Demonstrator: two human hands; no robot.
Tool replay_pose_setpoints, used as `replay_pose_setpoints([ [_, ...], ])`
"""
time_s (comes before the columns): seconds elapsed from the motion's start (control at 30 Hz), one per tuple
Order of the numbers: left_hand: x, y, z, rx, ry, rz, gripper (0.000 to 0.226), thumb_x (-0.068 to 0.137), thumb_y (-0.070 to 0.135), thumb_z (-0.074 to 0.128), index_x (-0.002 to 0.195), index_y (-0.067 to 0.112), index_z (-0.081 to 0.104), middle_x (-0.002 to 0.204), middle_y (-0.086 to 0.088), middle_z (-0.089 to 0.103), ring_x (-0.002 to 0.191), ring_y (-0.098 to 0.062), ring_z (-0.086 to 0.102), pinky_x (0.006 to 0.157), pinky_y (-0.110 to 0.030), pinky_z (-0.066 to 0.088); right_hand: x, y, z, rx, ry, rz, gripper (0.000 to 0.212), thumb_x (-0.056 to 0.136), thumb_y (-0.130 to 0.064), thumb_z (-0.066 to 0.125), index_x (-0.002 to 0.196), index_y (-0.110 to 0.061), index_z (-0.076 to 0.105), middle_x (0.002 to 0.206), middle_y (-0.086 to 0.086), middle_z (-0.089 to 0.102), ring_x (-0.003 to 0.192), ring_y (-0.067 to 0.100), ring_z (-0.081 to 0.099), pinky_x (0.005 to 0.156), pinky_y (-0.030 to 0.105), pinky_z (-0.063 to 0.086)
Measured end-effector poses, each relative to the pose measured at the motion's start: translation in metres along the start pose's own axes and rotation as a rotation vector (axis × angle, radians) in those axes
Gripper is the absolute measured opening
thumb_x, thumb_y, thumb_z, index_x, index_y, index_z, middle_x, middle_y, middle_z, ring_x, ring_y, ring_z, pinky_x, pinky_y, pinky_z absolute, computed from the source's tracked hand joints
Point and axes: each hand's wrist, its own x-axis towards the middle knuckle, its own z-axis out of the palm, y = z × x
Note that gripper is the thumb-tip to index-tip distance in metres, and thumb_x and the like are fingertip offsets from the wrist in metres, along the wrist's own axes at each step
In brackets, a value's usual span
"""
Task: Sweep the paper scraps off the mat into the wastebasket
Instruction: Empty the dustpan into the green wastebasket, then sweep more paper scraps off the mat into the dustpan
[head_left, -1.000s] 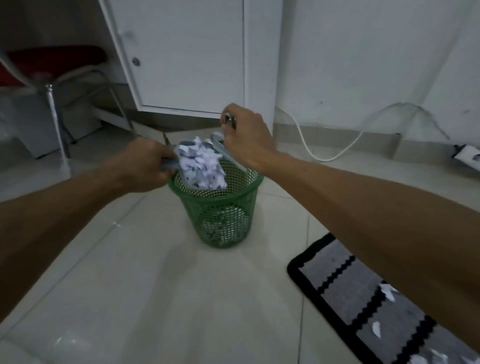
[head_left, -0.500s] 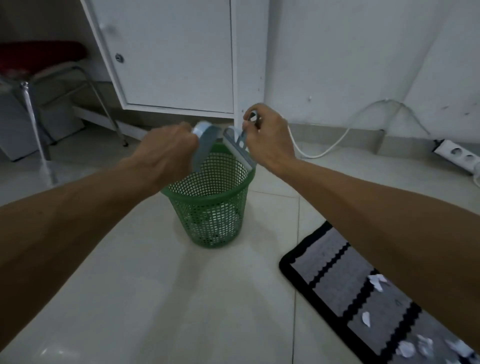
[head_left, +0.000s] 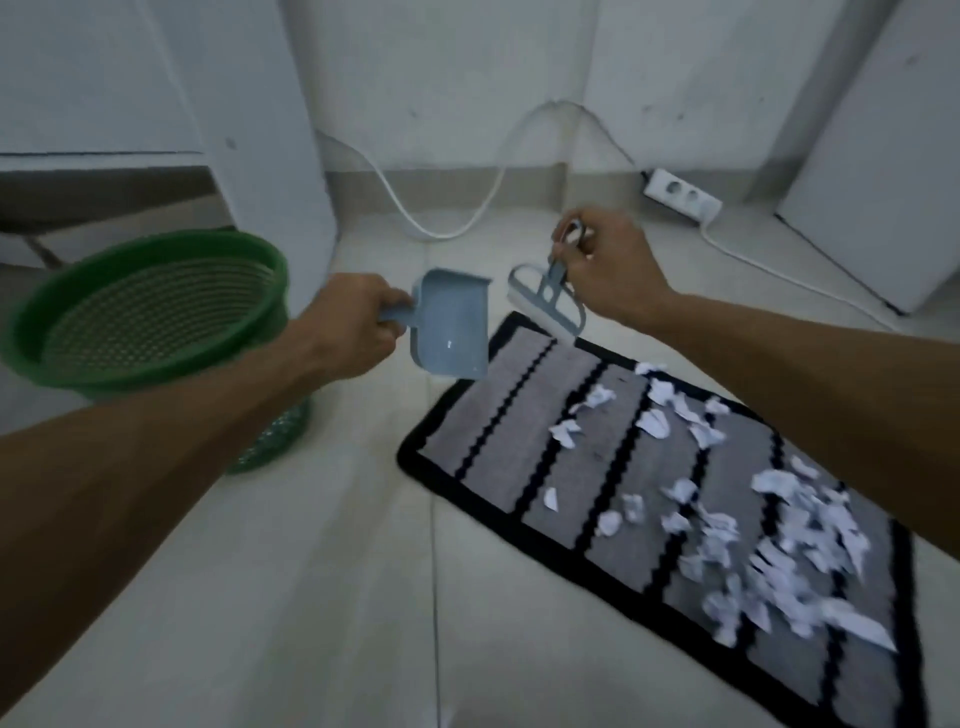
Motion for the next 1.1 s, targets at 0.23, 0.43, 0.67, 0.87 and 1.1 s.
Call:
replay_pose_setpoints([
  [0.23, 0.007, 0.024, 0.096, -0.176, -0.303, -0.099, 0.031, 0.082, 0.003, 0.055, 0.107, 0.008, 0.072, 0.105, -0.012, 0.072, 0.084, -0.013, 0.060, 0.072, -0.020, 0.040, -0.033, 0.112, -0.040, -0.237, -0.065, 0.180, 0.009, 0.093, -0.014, 0.058, 0.088, -0.021, 0.061, 0.089, 0.011, 0.070, 0.079, 0.030, 0.065, 0.071, 0.031, 0.048],
  [0.43, 0.015, 0.021, 0.132, -0.184, -0.370, -0.162, 0.039, 0.081, 0.004, 0.057, 0.118, 0.010, 0.065, 0.118, -0.013, 0.067, 0.093, -0.019, 0.062, 0.078, -0.020, 0.039, -0.024, 0.163, -0.034, -0.253, -0.010, 0.241, 0.010, 0.096, -0.017, 0.056, 0.098, -0.017, 0.066, 0.092, 0.010, 0.069, 0.080, 0.029, 0.063, 0.071, 0.032, 0.046],
  [0.67, 0.008, 0.000, 0.149, -0.239, -0.334, -0.199, 0.034, 0.083, 0.004, 0.063, 0.117, 0.010, 0.065, 0.111, -0.013, 0.070, 0.086, -0.015, 0.059, 0.077, -0.022, 0.039, -0.025, 0.179, 0.002, -0.222, -0.074, 0.250, 0.013, 0.097, -0.016, 0.054, 0.098, -0.010, 0.066, 0.087, 0.008, 0.065, 0.079, 0.026, 0.061, 0.061, 0.026, 0.032],
  [0.87, 0.000, 0.019, 0.164, -0.275, -0.349, -0.112, 0.033, 0.083, 0.006, 0.062, 0.115, 0.009, 0.066, 0.098, -0.010, 0.072, 0.083, -0.022, 0.065, 0.073, -0.025, 0.044, -0.054, 0.138, 0.025, -0.077, -0.200, 0.055, 0.008, 0.097, -0.019, 0.057, 0.095, -0.020, 0.064, 0.081, 0.005, 0.072, 0.071, 0.024, 0.066, 0.062, 0.032, 0.051],
  [1.1, -0.001, 0.031, 0.164, -0.270, -0.349, -0.123, 0.028, 0.084, 0.008, 0.062, 0.111, 0.010, 0.069, 0.086, -0.011, 0.072, 0.070, -0.026, 0.066, 0.064, -0.031, 0.052, -0.034, 0.130, 0.007, -0.072, 0.032, 0.083, 0.009, 0.097, -0.018, 0.056, 0.098, -0.017, 0.065, 0.081, 0.001, 0.069, 0.071, 0.022, 0.064, 0.063, 0.030, 0.049],
])
